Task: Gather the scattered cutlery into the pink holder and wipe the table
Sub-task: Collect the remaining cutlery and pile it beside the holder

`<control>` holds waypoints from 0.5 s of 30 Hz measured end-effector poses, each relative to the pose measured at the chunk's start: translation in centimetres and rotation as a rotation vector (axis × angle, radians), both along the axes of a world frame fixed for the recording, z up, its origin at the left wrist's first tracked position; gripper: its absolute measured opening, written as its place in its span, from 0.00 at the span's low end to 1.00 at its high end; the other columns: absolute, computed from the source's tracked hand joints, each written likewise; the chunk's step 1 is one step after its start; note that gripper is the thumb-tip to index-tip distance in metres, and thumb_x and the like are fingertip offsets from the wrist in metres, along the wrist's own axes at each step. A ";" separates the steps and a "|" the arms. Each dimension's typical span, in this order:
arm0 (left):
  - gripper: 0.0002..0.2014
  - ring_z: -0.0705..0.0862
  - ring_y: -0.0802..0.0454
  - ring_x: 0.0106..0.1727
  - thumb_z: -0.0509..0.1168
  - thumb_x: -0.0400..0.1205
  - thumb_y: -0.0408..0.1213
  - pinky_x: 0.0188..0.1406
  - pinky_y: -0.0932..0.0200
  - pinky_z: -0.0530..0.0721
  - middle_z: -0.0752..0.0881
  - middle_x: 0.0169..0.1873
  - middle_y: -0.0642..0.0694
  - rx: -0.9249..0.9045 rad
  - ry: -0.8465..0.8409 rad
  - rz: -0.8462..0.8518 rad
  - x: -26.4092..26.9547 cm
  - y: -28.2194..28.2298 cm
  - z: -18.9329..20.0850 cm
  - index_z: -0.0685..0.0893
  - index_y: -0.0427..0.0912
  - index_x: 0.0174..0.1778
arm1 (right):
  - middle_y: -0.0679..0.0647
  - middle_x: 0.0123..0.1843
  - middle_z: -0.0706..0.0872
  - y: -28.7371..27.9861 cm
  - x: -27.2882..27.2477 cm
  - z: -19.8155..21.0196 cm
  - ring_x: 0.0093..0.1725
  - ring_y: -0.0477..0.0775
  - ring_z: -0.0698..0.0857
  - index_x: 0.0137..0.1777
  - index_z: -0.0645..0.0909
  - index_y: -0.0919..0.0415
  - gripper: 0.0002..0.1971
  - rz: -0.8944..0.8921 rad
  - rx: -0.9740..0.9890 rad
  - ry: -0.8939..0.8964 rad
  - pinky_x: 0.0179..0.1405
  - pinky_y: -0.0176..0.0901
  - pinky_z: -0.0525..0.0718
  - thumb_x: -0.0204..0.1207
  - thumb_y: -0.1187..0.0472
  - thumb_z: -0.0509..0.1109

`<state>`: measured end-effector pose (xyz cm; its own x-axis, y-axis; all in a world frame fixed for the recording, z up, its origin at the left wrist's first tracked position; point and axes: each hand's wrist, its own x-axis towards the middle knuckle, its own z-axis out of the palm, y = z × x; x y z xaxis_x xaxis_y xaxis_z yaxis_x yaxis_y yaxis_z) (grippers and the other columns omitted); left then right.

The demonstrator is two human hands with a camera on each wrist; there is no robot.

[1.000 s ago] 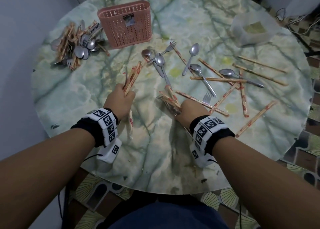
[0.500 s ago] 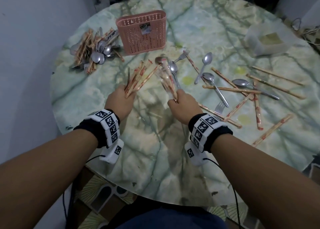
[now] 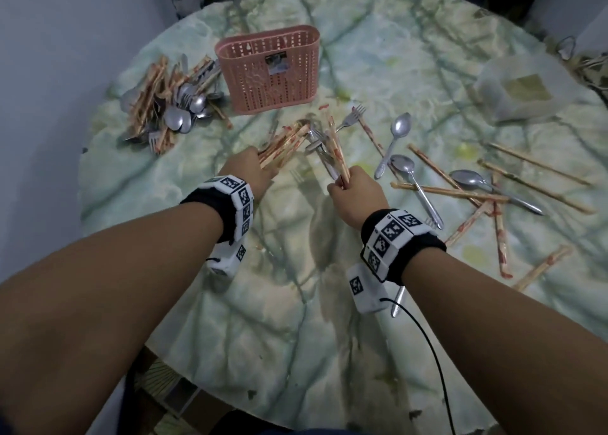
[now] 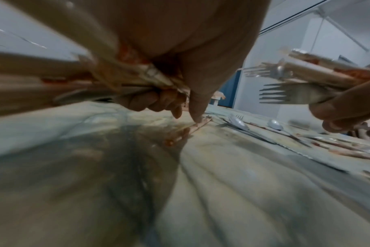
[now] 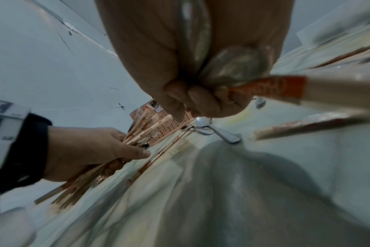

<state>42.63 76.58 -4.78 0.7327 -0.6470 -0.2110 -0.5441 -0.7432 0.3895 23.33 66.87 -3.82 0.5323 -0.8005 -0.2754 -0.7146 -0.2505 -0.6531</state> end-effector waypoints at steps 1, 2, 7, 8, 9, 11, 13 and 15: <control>0.19 0.82 0.40 0.44 0.70 0.84 0.50 0.42 0.53 0.77 0.88 0.53 0.37 0.035 -0.003 -0.007 0.3 -0.7 -0.3 0.81 0.37 0.60 | 0.56 0.48 0.82 -0.3 0.2 -0.1 0.46 0.60 0.82 0.59 0.74 0.62 0.12 0.009 -0.022 0.020 0.41 0.46 0.72 0.84 0.54 0.67; 0.18 0.81 0.39 0.45 0.69 0.85 0.48 0.41 0.52 0.76 0.87 0.54 0.36 0.070 -0.008 -0.020 0.6 -1.1 -0.8 0.81 0.35 0.60 | 0.57 0.50 0.82 -0.6 0.5 -0.2 0.46 0.61 0.81 0.60 0.73 0.63 0.13 0.019 -0.046 0.037 0.42 0.46 0.72 0.84 0.54 0.67; 0.16 0.86 0.33 0.57 0.67 0.86 0.43 0.45 0.51 0.77 0.87 0.58 0.32 0.165 -0.006 -0.106 2.0 -0.7 -2.2 0.82 0.34 0.62 | 0.61 0.55 0.82 -2.0 1.9 -1.0 0.45 0.62 0.80 0.62 0.70 0.63 0.14 0.062 -0.154 0.114 0.41 0.48 0.73 0.83 0.59 0.68; 0.17 0.85 0.33 0.59 0.67 0.86 0.44 0.48 0.50 0.79 0.87 0.59 0.31 0.179 0.013 -0.124 2.3 -0.2 -2.2 0.82 0.34 0.64 | 0.62 0.55 0.82 -2.2 2.2 -1.1 0.44 0.62 0.79 0.61 0.69 0.64 0.13 0.065 -0.181 0.130 0.40 0.49 0.73 0.83 0.61 0.67; 0.18 0.85 0.33 0.60 0.67 0.86 0.43 0.52 0.49 0.80 0.86 0.60 0.31 0.185 0.041 -0.139 2.6 0.5 -2.1 0.82 0.35 0.66 | 0.62 0.55 0.82 -2.4 2.5 -1.3 0.43 0.62 0.78 0.61 0.69 0.64 0.12 0.069 -0.211 0.149 0.39 0.49 0.73 0.83 0.63 0.66; 0.17 0.86 0.34 0.60 0.64 0.87 0.43 0.52 0.51 0.80 0.87 0.60 0.32 0.170 0.100 -0.172 3.0 2.1 -1.6 0.81 0.36 0.67 | 0.63 0.54 0.81 -2.7 2.9 -1.6 0.41 0.63 0.77 0.60 0.68 0.63 0.10 0.096 -0.261 0.190 0.37 0.51 0.72 0.83 0.66 0.64; 0.13 0.86 0.33 0.56 0.63 0.88 0.43 0.45 0.53 0.77 0.87 0.56 0.32 0.115 0.123 -0.182 3.3 4.0 -1.0 0.80 0.38 0.61 | 0.63 0.52 0.80 -2.8 3.1 -2.0 0.40 0.64 0.77 0.57 0.65 0.62 0.09 0.133 -0.278 0.209 0.37 0.52 0.72 0.82 0.68 0.63; 0.10 0.86 0.34 0.50 0.63 0.87 0.42 0.40 0.54 0.75 0.86 0.52 0.32 0.026 0.132 -0.121 3.8 5.7 -0.4 0.77 0.39 0.56 | 0.63 0.48 0.82 -2.9 3.3 -2.2 0.40 0.65 0.80 0.54 0.62 0.60 0.10 0.160 -0.273 0.210 0.35 0.53 0.73 0.82 0.68 0.62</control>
